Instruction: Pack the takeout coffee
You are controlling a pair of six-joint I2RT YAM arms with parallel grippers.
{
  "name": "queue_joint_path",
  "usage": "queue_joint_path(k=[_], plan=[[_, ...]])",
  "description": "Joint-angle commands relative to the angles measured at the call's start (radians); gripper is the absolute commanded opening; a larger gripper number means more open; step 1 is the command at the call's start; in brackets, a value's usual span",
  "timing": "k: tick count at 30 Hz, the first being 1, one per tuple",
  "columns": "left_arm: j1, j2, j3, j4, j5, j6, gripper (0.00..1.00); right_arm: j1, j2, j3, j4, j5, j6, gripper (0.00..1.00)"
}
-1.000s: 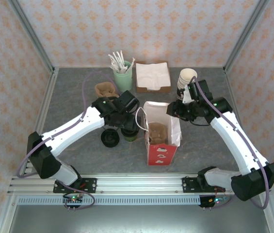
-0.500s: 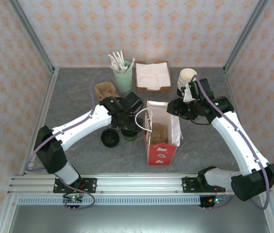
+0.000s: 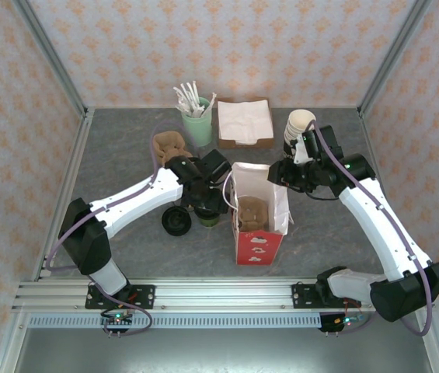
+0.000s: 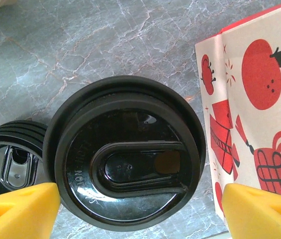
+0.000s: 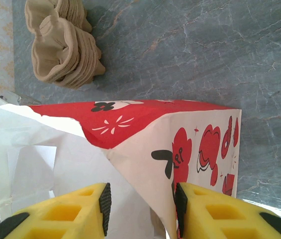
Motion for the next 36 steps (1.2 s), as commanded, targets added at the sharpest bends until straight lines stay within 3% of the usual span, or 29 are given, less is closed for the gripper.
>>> queue_joint_path(k=[1,20,36], plan=[[-0.008,0.016,-0.007,-0.018,-0.029,-0.003,0.84,0.004,-0.001,0.035,-0.022,0.019,-0.015,0.41],[-0.005,0.071,0.042,-0.046,-0.082,-0.001,0.85,0.004,-0.001,0.036,-0.023,0.020,-0.013,0.40],[-0.005,0.044,0.074,-0.124,-0.042,0.007,0.85,0.003,0.005,0.035,-0.026,0.016,-0.016,0.40]])
